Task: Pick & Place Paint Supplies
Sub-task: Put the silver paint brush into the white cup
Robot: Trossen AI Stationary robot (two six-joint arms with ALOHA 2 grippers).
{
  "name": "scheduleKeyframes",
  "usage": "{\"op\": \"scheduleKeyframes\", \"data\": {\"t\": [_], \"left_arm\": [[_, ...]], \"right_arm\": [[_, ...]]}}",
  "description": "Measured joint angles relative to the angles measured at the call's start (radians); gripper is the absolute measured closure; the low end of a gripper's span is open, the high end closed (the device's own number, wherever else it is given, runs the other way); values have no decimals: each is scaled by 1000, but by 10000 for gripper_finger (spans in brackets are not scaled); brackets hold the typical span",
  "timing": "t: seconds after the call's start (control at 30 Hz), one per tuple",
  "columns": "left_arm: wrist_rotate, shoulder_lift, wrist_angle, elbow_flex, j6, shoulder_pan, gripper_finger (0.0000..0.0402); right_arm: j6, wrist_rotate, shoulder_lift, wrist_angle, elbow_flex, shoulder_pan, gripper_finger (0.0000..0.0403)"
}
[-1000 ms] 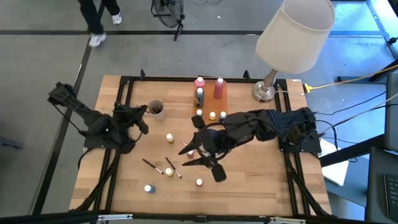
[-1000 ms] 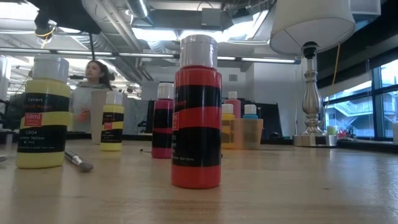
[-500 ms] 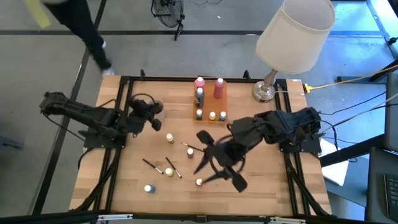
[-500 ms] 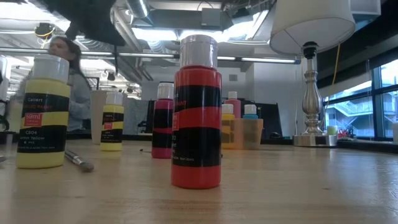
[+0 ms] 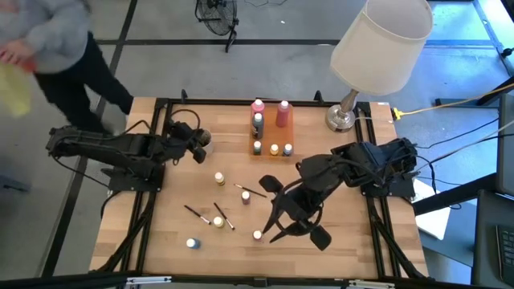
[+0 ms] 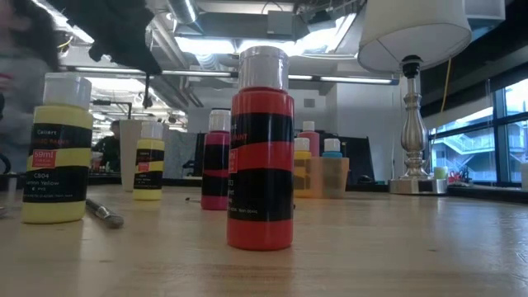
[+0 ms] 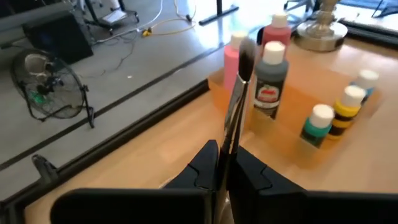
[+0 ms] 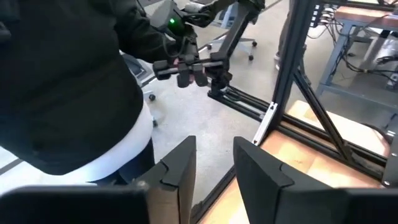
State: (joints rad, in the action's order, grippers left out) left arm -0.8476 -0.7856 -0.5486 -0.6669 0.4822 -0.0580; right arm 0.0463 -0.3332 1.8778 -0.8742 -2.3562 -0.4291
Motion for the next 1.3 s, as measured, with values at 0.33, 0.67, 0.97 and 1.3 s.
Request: {"op": "scheduleKeyframes", "data": {"t": [0.33, 0.67, 0.97, 1.3], "left_arm": [[79, -3, 0, 4, -28, 91, 390], [73, 16, 80, 125, 70, 106, 390], [74, 25, 83, 141, 58, 106, 389], [124, 18, 209, 238, 54, 106, 376]], "right_arm": [[-12, -11, -16, -22, 0, 25, 310], [-15, -23, -16, -40, 0, 30, 311], [-31, -22, -15, -42, 0, 30, 311], [-31, -18, -15, -24, 0, 30, 311]]}}
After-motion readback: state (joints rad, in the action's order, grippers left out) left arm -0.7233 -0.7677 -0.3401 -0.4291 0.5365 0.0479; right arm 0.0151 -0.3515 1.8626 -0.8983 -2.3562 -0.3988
